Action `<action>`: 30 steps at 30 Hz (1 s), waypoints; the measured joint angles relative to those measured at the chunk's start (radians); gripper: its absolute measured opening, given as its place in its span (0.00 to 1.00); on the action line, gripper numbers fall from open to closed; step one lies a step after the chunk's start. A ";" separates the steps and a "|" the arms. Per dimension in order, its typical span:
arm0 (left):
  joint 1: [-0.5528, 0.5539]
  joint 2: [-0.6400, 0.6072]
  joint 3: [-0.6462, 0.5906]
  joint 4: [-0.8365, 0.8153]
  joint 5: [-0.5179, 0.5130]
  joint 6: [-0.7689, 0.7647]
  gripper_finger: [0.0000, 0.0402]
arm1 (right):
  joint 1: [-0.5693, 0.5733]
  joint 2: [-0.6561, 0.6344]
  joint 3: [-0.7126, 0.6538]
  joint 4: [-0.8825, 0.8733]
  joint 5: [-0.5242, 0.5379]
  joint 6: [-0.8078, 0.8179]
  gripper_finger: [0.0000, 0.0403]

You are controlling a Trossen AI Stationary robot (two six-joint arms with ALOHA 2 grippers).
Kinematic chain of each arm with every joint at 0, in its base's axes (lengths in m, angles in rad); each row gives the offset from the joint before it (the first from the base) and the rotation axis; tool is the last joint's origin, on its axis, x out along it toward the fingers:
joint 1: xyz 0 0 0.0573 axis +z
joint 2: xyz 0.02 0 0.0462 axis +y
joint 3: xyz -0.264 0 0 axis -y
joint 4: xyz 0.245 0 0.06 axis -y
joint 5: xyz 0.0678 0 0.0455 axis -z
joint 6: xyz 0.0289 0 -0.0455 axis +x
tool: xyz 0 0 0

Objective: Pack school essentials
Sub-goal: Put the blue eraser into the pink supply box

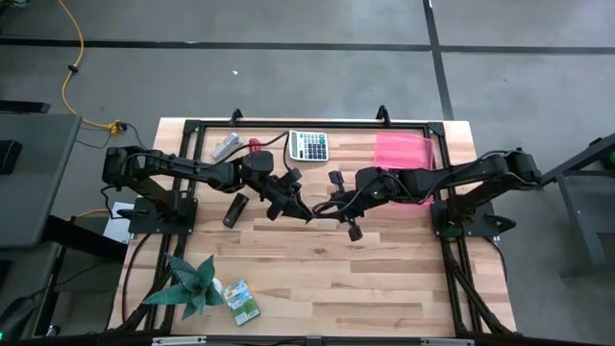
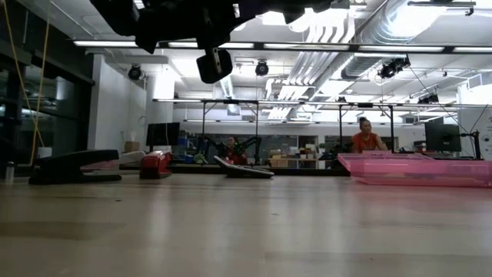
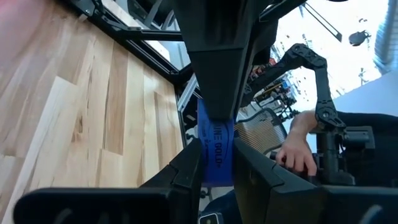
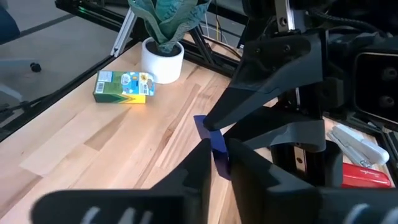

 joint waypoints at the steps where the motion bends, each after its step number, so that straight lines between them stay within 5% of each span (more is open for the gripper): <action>1: 0.000 0.000 0.000 -0.001 -0.001 0.000 0.16 | 0.000 0.000 0.000 -0.001 0.000 0.009 0.08; 12: 0.033 -0.014 -0.001 -0.001 -0.004 0.003 0.27 | 0.001 -0.019 0.000 -0.052 -0.006 0.040 0.01; 20: 0.195 -0.206 -0.001 -0.012 0.040 0.053 0.44 | -0.029 -0.157 0.000 -0.321 0.111 0.122 0.00; 25: 0.234 -0.402 -0.001 -0.194 -0.184 0.236 0.45 | -0.068 -0.265 -0.046 -0.454 0.164 0.229 0.00; 30: 0.129 -0.563 -0.028 -0.326 -0.520 0.428 0.42 | -0.089 -0.417 -0.211 -0.287 0.229 0.338 0.00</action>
